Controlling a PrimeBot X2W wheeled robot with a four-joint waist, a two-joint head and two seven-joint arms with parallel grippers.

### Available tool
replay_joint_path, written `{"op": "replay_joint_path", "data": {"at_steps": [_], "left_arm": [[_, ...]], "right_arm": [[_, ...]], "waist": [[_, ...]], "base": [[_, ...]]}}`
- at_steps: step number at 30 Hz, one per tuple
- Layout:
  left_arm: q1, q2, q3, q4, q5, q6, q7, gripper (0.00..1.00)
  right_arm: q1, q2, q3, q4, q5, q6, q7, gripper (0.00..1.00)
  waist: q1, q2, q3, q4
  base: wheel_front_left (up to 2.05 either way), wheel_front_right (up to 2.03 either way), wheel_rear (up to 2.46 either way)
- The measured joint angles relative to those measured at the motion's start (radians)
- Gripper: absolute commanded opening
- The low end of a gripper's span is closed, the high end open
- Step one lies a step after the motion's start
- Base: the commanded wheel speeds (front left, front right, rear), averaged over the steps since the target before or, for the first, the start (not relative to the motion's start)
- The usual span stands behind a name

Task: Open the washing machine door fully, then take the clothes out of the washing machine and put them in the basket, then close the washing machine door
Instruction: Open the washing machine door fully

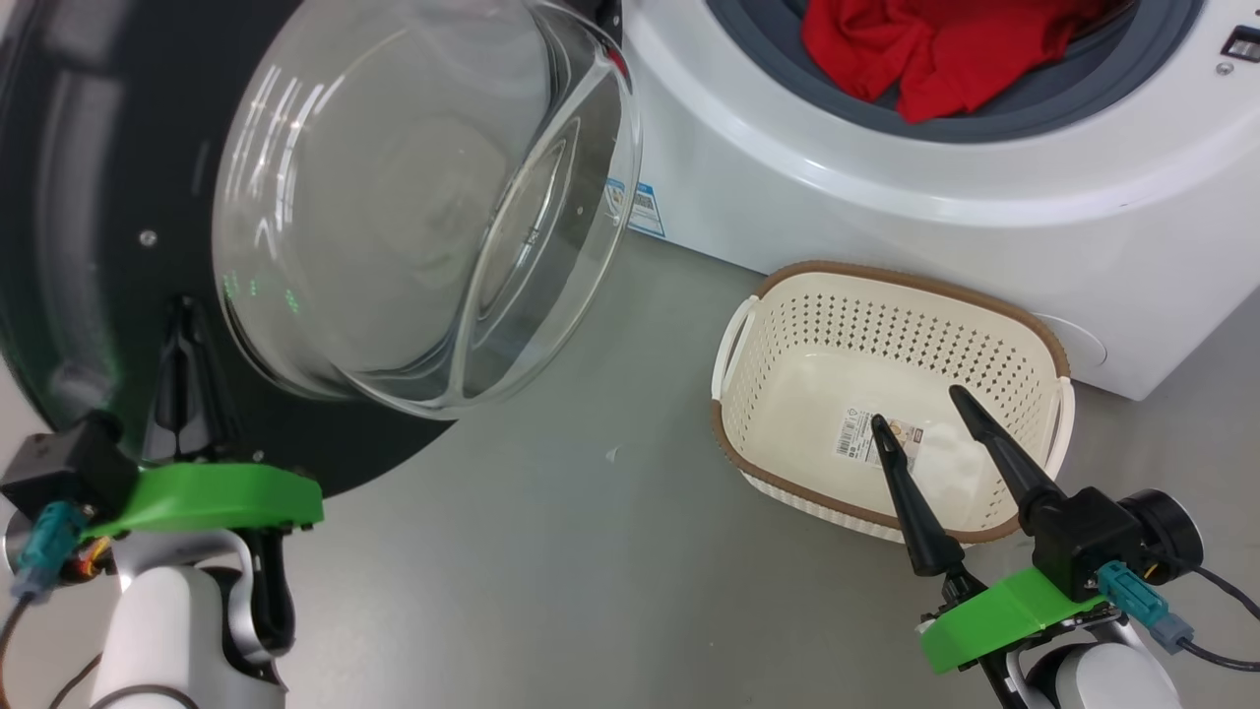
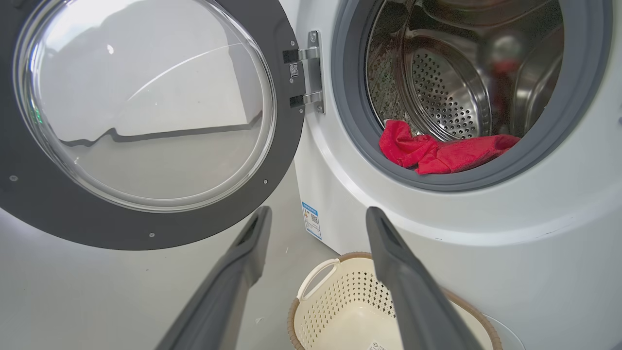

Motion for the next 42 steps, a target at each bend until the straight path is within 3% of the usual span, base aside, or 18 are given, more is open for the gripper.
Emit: {"op": "replay_joint_path", "data": {"at_steps": [22,42], "left_arm": [[-0.125,-0.011,0.137,0.125,-0.028,-0.040,0.000,0.00],[-0.187,-0.016,0.318,0.239,0.082,-0.094,0.000,0.00]], "right_arm": [[0.000,-0.002,-0.001,-0.082,-0.051,0.000,0.060,1.00],[0.001,-0.003,0.003,-0.099,-0.058,0.000,0.073,1.00]], "waist": [[0.0000,0.0000,0.057,0.001],[0.0000,0.0000,0.067,-0.021]], "base": [[0.00,0.00,0.00],[0.00,0.00,0.00]]}}
